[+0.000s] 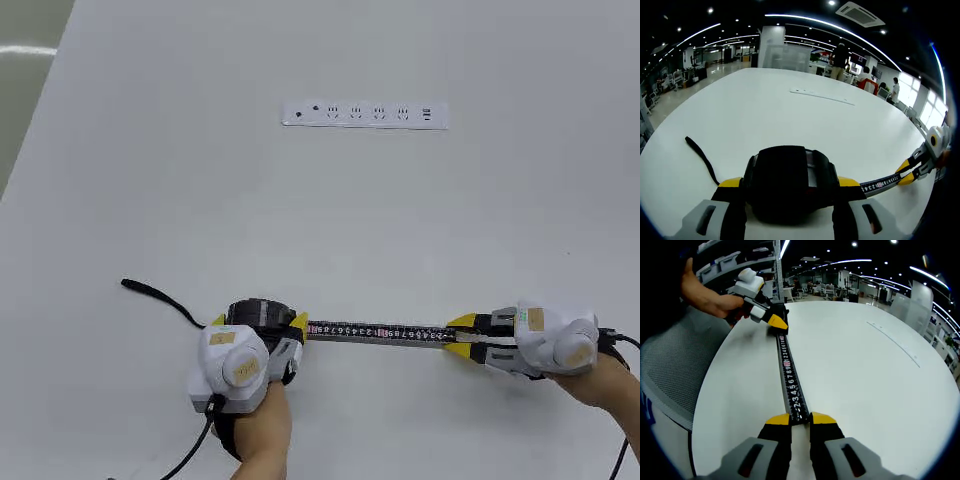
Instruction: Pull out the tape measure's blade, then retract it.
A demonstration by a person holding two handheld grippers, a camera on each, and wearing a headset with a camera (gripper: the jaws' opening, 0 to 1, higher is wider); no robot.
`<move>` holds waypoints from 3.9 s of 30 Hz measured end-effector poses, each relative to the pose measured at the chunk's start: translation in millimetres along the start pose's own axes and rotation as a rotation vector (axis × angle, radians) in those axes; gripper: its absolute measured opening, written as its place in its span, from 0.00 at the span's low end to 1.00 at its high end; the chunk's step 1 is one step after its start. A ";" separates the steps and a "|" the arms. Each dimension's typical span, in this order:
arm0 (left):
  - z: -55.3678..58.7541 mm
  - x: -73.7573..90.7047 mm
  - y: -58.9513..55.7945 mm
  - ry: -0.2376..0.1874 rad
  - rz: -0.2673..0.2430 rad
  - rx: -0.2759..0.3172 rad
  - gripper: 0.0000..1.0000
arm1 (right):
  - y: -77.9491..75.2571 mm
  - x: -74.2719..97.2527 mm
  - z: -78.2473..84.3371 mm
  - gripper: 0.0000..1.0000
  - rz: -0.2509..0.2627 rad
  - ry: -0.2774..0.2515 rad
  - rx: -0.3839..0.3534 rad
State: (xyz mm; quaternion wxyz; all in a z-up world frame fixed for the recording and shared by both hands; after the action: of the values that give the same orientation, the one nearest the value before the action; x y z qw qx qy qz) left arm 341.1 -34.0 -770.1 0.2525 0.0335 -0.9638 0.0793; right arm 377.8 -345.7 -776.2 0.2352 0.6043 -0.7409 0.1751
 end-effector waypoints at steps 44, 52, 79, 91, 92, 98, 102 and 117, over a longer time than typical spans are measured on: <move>-1.6 2.1 2.4 0.027 0.031 0.019 0.66 | 2.7 -4.1 -8.4 0.11 0.014 0.003 0.019; -1.9 2.8 3.0 0.029 0.039 0.025 0.66 | 6.4 -11.8 -12.2 0.11 0.007 -0.010 0.019; -2.5 2.2 3.2 0.035 0.045 0.046 0.66 | 13.1 -46.0 -34.7 0.11 -0.017 -0.054 0.021; -2.5 2.2 3.4 0.037 0.046 0.048 0.67 | 17.0 -59.5 -42.6 0.11 -0.025 -0.060 0.020; -2.4 2.1 3.7 0.037 0.047 0.047 0.67 | 17.4 -60.3 -43.7 0.11 -0.027 -0.062 0.023; -2.0 1.9 3.9 0.039 0.047 0.050 0.67 | 18.0 -65.1 -46.6 0.11 -0.028 -0.062 0.025; -1.7 1.7 4.2 0.040 0.048 0.053 0.67 | 18.9 -70.0 -49.1 0.11 -0.031 -0.066 0.027; -2.1 2.0 4.2 0.045 0.053 0.049 0.67 | 23.9 -87.1 -60.5 0.11 -0.041 -0.068 0.031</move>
State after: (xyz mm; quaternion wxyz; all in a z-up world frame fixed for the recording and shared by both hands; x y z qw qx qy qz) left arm 339.9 -29.5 -767.9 0.2710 0.0124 -0.9562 0.1101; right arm 376.5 -237.0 -774.3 0.2039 0.6285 -0.7331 0.1612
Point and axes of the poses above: the centre of the closed fingertips' face, and the gripper's own axes: x roughly backward along the fingers, y roughly to its left, z roughly out of its underside, the point moved 7 cm from there along x, roughly backward along the fingers, and after that the axes turned 10 degrees about -y, right-handed, at the moved point
